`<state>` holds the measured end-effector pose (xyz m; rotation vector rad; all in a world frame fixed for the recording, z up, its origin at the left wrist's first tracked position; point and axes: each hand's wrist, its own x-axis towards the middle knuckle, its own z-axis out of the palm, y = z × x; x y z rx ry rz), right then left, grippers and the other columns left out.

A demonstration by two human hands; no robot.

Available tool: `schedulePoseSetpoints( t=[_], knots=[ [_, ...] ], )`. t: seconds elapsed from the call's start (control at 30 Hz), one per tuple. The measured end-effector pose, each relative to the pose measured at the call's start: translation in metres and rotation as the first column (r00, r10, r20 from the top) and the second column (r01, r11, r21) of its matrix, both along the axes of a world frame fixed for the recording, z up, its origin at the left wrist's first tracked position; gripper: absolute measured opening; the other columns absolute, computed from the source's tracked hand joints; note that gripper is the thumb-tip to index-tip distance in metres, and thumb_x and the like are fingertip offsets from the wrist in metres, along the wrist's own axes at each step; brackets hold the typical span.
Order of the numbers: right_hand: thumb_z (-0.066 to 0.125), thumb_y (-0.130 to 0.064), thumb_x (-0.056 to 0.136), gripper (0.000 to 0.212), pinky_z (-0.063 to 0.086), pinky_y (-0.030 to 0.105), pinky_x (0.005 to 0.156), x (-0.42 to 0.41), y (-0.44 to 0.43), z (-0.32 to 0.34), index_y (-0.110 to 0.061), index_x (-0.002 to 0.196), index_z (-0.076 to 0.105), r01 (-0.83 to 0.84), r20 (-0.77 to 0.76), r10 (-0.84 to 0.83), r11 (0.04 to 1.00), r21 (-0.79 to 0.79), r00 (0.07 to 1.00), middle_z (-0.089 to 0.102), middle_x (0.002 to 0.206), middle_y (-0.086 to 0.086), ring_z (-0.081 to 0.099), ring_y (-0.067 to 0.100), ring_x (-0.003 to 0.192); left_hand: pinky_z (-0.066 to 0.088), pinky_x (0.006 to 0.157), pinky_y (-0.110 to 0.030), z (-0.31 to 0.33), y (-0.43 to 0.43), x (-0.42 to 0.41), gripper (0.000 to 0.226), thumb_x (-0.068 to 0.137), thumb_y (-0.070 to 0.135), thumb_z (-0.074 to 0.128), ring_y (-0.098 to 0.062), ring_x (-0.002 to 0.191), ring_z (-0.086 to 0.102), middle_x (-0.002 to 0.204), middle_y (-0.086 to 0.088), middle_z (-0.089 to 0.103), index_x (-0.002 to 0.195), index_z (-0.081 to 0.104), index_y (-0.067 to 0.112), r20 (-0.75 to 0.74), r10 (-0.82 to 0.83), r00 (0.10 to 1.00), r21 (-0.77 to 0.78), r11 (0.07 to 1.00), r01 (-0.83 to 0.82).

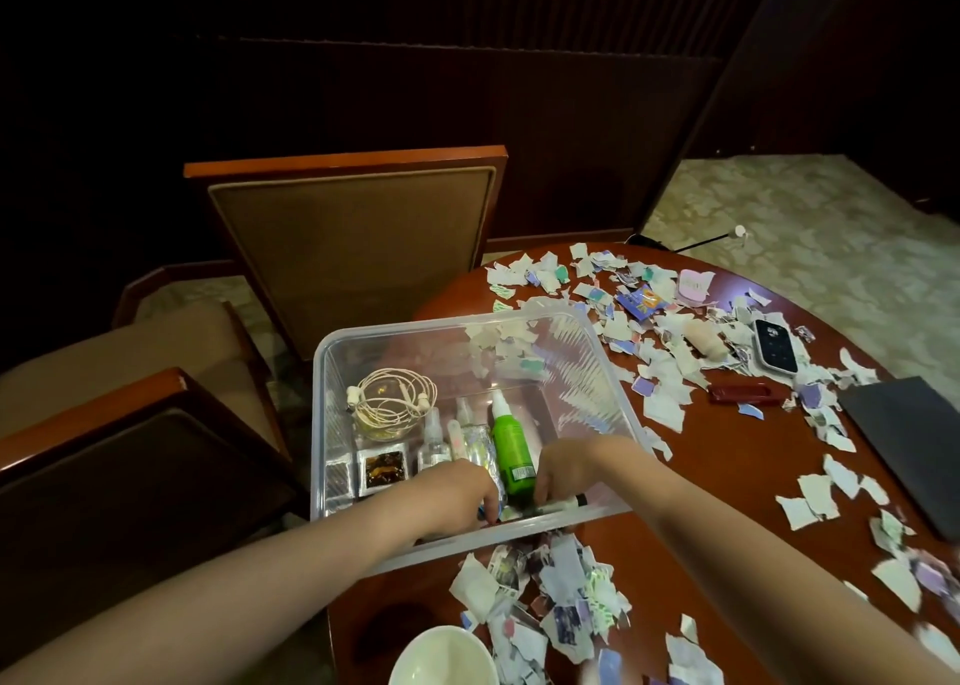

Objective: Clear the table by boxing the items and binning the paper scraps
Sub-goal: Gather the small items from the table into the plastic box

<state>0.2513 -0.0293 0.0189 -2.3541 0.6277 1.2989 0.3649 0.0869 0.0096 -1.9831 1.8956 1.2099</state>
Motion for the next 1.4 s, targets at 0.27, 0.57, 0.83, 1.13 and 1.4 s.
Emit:
schedulePoseSetpoints(
  t=[0.27, 0.57, 0.83, 1.13, 1.4],
  knots=[
    [0.045, -0.002, 0.094, 0.037, 0.041, 0.032, 0.103, -0.002, 0.0, 0.012, -0.006, 0.128, 0.058, 0.078, 0.077, -0.074, 0.996, -0.053, 0.994, 0.057, 0.131, 0.009, 0.053, 0.024, 0.12, 0.045, 0.084, -0.029, 0.018, -0.009, 0.004, 0.026, 0.094, 0.012, 0.049, -0.023, 0.108, 0.057, 0.122, -0.007, 0.06, 0.114, 0.065, 0.013, 0.008, 0.041, 0.999, -0.033, 0.999, -0.041],
    [0.052, -0.001, 0.09, 0.037, 0.037, 0.027, 0.102, -0.017, 0.009, 0.037, -0.011, 0.125, 0.06, 0.307, 0.31, -0.266, 0.947, -0.091, 0.913, 0.059, 0.13, 0.003, 0.052, 0.019, 0.121, 0.04, 0.058, -0.019, 0.055, -0.019, 0.005, 0.028, 0.092, 0.005, 0.048, -0.006, 0.062, 0.051, 0.109, -0.006, 0.065, 0.114, 0.064, 0.012, -0.133, 0.14, 0.981, -0.08, 0.985, -0.152],
    [0.047, 0.002, 0.09, 0.029, 0.049, 0.026, 0.086, -0.043, 0.017, 0.071, -0.004, 0.111, 0.066, 0.581, 0.602, -0.496, 0.811, 0.066, 0.625, 0.067, 0.109, 0.011, 0.063, 0.02, 0.094, 0.037, 0.047, -0.013, 0.079, -0.029, 0.003, 0.027, 0.093, 0.007, 0.047, -0.003, 0.059, 0.051, 0.078, 0.009, 0.058, 0.112, 0.063, 0.014, -0.235, 0.18, 0.955, -0.085, 0.975, -0.205],
    [0.033, 0.011, 0.093, 0.025, 0.054, 0.02, 0.051, -0.086, 0.025, 0.081, 0.004, 0.094, 0.058, 0.568, 0.288, -0.868, 0.008, 0.823, -0.405, 0.054, 0.071, 0.013, 0.054, 0.019, 0.06, 0.039, 0.045, -0.011, 0.096, -0.052, -0.024, 0.02, 0.092, 0.007, 0.048, -0.004, 0.054, 0.052, 0.073, 0.007, 0.061, 0.102, 0.065, 0.012, -0.313, 0.151, 0.938, -0.134, 0.97, -0.201],
    [0.036, 0.007, 0.094, 0.029, 0.052, 0.018, 0.05, -0.149, 0.0, 0.068, -0.004, 0.08, 0.059, 0.691, 0.34, -0.849, -0.041, 0.721, -0.404, 0.056, 0.07, 0.01, 0.055, 0.015, 0.058, 0.04, 0.056, -0.022, 0.109, -0.086, -0.072, 0.025, 0.092, 0.005, 0.046, -0.009, 0.059, 0.052, 0.078, 0.004, 0.063, 0.082, 0.062, 0.022, -0.407, 0.233, 0.883, -0.17, 0.931, -0.324]
  ],
)
